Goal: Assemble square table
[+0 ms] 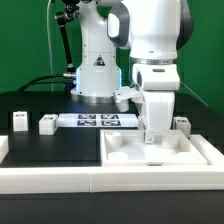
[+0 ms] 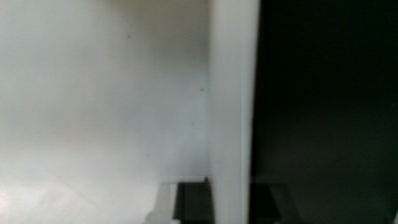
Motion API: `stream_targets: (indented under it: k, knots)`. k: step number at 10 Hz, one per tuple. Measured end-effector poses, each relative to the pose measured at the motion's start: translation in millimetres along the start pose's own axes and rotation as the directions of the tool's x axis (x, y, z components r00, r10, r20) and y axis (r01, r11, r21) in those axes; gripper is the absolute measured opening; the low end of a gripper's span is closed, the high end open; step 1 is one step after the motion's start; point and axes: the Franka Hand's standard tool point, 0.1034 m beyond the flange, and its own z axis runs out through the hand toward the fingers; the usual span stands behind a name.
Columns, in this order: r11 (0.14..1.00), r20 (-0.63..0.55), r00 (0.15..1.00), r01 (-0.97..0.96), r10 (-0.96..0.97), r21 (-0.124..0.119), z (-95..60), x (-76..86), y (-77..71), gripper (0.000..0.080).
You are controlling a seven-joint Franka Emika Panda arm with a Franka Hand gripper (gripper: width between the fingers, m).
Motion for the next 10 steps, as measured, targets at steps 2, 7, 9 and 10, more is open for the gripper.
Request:
stream_targets:
  k: [2,7,9,10]
  knots:
    - [1.0,0.004,1.0,-0.01,0.01,0.011,1.0,5.8,4.5,0.0058]
    - [1.0,0.005,1.0,-0.015,0.015,0.014,1.7,4.5,4.2,0.0307]
    - [1.0,0.004,1.0,-0.022,0.022,0.014,1.9,4.4,3.6,0.0488]
    - [0.999,0.005,0.999,-0.05,0.05,0.014,1.4,4.6,0.6,0.0614]
